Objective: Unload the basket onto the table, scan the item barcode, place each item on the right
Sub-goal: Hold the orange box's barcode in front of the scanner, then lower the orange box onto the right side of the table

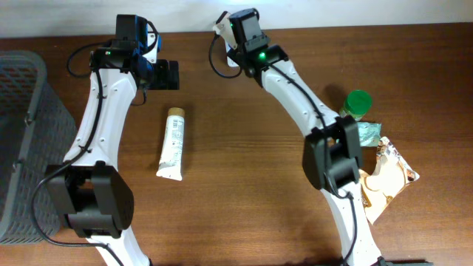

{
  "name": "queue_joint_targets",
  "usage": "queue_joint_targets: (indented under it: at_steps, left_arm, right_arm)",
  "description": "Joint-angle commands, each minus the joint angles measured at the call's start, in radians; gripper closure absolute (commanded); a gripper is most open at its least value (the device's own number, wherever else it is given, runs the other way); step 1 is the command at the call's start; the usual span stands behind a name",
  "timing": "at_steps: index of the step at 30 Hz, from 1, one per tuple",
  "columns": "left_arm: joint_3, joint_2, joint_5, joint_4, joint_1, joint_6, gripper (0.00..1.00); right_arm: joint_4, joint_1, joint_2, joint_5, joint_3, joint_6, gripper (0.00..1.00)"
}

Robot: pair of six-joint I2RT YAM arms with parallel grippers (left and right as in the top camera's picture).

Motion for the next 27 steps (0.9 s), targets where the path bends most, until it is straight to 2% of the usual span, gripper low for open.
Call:
queue_joint_targets:
  at_steps: [1,3,7,9,10,13,15,18,19,21,22,23,27]
  left_arm:
    - [-0.003,0.006,-0.003,0.0,0.002,0.019,0.01]
    - [-0.003,0.006,-0.003,0.0,0.002,0.019,0.01]
    - [-0.003,0.006,-0.003,0.0,0.002,0.019,0.01]
    - [-0.003,0.006,-0.003,0.0,0.002,0.019,0.01]
    - [-0.003,0.006,-0.003,0.0,0.002,0.019,0.01]
    - [-0.003,0.006,-0.003,0.0,0.002,0.019,0.01]
    - [-0.003,0.006,-0.003,0.0,0.002,0.019,0.01]
    - [-0.003,0.006,-0.003,0.0,0.002,0.019,0.01]
    - [-0.003,0.006,-0.003,0.0,0.002,0.019,0.01]
    - [-0.003,0.006,-0.003,0.0,0.002,0.019,0.01]
    - [-0.003,0.006,-0.003,0.0,0.002,0.019,0.01]
    - [-0.003,0.006,-0.003,0.0,0.002,0.019,0.01]
    - [-0.003,0.006,-0.003,0.0,0.002,0.019,0.01]
  right_arm:
    - [-0.122,-0.015,-0.227,-0.199,0.009,0.326,0.96]
    - [-0.299,-0.042,-0.337,-0.2,0.009,0.514,0.96]
    - [-0.692,-0.116,-0.478,-0.199,0.009,0.552,0.96]
    - [-0.944,-0.183,-0.47,-0.167,-0.007,0.624,0.96]
    - [-0.997,-0.204,-0.462,-0.14,-0.031,0.644,0.96]
    - [-1.017,-0.264,-0.436,-0.108,-0.181,0.684,0.96]
    - [-0.933,-0.311,-0.431,-0.108,-0.383,0.683,0.96]
    - [-0.809,-0.377,-0.431,-0.108,-0.6,0.684,0.96]
    - [-0.801,-0.396,-0.431,-0.109,-0.618,0.684,0.96]
    - [-0.802,-0.435,-0.431,-0.118,-0.627,0.705,0.85]
    - [-0.809,-0.454,-0.432,-0.128,-0.627,0.705,0.63]
    - [-0.818,-0.463,-0.432,-0.129,-0.627,0.705,0.56]
    - [-0.82,-0.459,-0.432,-0.255,-0.585,0.636,0.41]
